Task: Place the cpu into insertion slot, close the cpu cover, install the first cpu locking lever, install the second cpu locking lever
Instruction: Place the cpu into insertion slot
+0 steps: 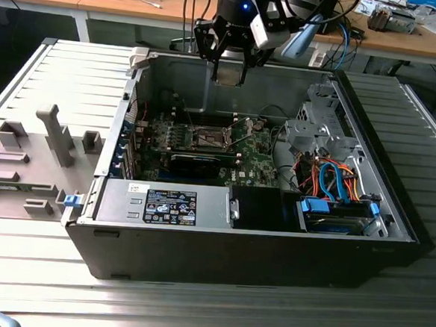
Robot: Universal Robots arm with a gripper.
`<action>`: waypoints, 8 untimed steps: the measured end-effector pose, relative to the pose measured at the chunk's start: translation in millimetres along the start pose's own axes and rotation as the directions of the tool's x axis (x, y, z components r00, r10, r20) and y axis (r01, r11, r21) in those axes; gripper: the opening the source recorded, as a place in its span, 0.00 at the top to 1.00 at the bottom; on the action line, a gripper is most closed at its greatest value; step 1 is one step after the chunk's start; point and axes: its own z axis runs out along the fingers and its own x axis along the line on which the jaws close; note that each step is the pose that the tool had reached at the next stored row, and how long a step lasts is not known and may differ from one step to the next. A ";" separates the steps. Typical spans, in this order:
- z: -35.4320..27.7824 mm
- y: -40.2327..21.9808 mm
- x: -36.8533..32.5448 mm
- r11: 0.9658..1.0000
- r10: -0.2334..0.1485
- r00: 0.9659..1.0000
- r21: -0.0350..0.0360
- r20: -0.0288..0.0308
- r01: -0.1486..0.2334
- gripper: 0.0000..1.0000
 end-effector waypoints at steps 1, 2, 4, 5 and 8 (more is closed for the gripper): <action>0.2 0.0 0.0 1.000 0.000 1.000 0.000 0.000 0.000 0.46; 0.5 0.0 0.0 1.000 0.000 1.000 0.000 0.000 0.000 0.46; 0.8 -0.1 0.0 1.000 0.000 1.000 0.000 0.000 0.000 0.46; 1.0 -0.1 0.0 1.000 0.000 1.000 0.000 0.000 0.000 0.46; 1.8 -0.2 0.0 1.000 0.000 1.000 0.000 0.000 0.000 0.46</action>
